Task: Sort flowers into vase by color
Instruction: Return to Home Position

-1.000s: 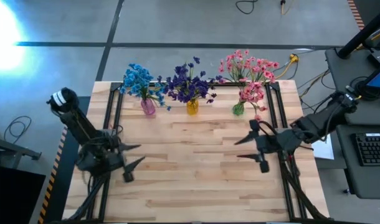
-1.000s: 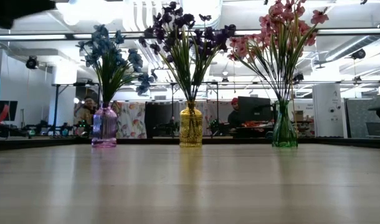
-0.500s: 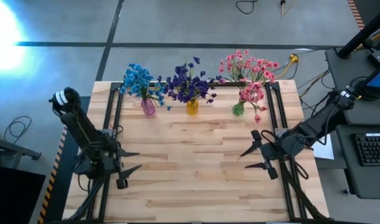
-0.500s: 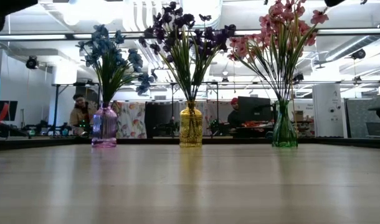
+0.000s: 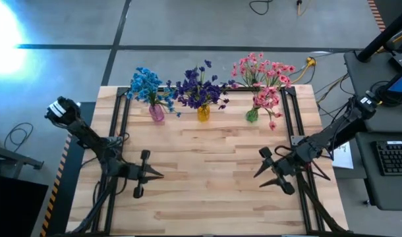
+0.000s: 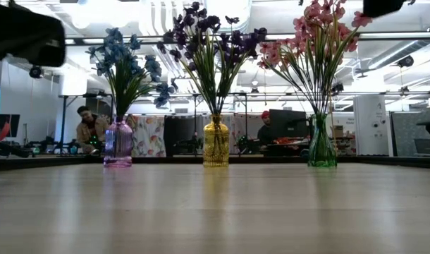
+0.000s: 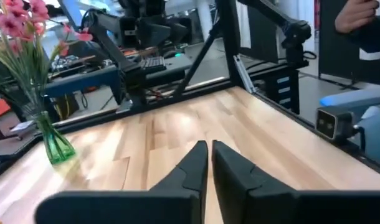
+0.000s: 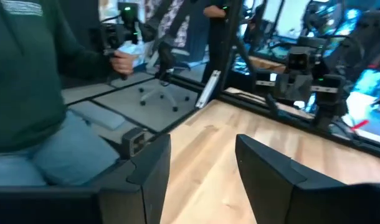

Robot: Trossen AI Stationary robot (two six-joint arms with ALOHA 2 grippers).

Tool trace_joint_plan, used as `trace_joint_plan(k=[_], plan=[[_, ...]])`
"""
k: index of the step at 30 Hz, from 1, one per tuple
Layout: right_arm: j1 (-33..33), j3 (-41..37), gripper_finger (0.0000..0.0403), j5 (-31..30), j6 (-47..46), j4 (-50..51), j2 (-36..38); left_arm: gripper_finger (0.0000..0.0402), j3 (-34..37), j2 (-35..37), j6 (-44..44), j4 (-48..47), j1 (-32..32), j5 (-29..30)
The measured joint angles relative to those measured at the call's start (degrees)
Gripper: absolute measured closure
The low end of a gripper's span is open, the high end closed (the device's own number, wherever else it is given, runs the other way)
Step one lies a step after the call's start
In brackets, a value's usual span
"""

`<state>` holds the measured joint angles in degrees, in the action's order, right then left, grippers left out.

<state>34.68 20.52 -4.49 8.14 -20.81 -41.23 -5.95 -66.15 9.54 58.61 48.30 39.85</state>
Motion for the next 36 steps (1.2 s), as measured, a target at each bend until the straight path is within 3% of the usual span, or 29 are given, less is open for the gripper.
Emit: trace_joint_plan(k=[3, 17, 20, 23, 30, 36], plan=[[-2.4, -2.6, 0.0238, 0.0, 0.5, -4.2, 0.1, 0.039, 0.1, 0.0, 1.0, -0.2, -3.7, -3.1], [-14.6, -4.6, 0.0284, 0.6, 1.2, -12.0, -4.7, 0.0401, 2.0, -0.1, 3.9, -1.7, -12.9, -3.1], [-16.9, -3.6, 0.0293, 3.1, 3.1, -14.0, -7.0, 0.0401, 2.9, 0.2, 4.8, -1.5, -15.1, -3.4], [-19.7, -2.7, 0.0302, 7.0, 5.1, -15.0, -8.3, 0.0401, 4.6, 0.5, 5.4, 0.7, -17.7, -7.3], [-27.4, -4.1, 0.0326, 9.7, 3.9, -14.7, -7.3, 0.0402, 5.2, 1.1, 9.4, 5.3, -23.8, -15.1], [-31.3, -6.2, 0.0343, 13.5, 1.8, -14.7, -4.5, 0.0402, 5.4, 5.9, 14.4, 7.5, -25.2, -15.3]])
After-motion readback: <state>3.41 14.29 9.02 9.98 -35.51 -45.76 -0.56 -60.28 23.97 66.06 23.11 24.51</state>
